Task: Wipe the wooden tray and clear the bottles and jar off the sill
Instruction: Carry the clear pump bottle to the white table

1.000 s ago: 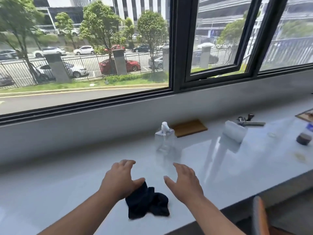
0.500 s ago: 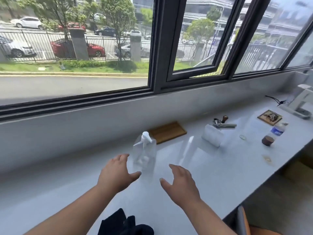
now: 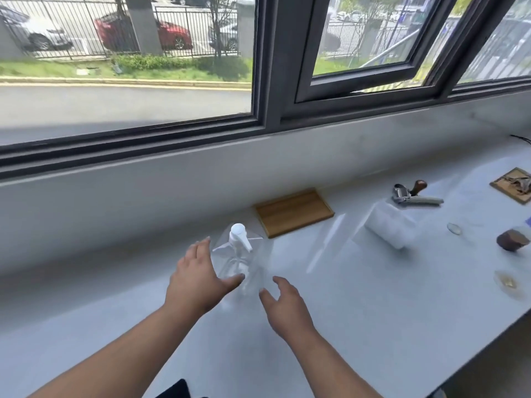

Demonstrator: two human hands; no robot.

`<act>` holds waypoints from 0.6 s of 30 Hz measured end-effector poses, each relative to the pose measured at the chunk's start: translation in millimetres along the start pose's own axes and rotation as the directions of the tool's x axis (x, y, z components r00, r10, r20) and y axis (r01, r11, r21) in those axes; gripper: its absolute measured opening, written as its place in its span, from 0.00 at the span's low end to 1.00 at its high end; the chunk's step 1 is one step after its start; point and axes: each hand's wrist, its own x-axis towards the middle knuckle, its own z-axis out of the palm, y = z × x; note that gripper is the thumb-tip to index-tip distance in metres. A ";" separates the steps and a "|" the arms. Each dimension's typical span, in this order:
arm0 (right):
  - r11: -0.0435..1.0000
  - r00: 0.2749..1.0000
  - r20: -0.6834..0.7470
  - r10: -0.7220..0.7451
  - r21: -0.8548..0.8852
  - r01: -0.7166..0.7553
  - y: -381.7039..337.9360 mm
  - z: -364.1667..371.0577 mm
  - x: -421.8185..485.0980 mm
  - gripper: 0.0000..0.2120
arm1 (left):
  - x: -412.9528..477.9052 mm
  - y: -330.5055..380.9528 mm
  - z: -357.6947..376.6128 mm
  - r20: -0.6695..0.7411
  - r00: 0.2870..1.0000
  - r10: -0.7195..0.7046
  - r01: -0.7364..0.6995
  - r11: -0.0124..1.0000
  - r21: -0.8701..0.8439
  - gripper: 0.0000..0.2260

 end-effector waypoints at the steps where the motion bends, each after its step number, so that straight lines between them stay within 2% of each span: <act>1: 0.997 0.999 0.023 0.023 0.067 -0.024 -2.9 0.5 11.9 0.30 | 3.4 2.9 3.7 -0.001 1.000 0.002 -0.002 1.000 -0.017 0.55; 5: 0.950 0.975 0.180 0.132 0.258 -0.176 0.7 5.2 77.6 0.28 | 30.2 22.3 36.0 -0.021 0.999 -0.028 0.027 0.998 -0.055 0.56; 10: 0.854 0.924 0.339 0.179 0.412 -0.317 -2.7 20.4 117.0 0.26 | 41.2 29.1 60.1 -0.064 0.995 -0.080 0.076 0.995 -0.065 0.54; 14: 0.784 0.901 0.407 0.152 0.506 -0.360 -11.4 29.9 122.2 0.14 | 42.3 23.2 55.1 -0.092 0.988 -0.122 0.114 0.990 -0.088 0.53; 18: 0.753 0.873 0.464 0.151 0.518 -0.406 -27.2 36.2 111.6 0.08 | 39.4 3.1 36.6 -0.102 0.984 -0.144 0.135 0.987 -0.085 0.52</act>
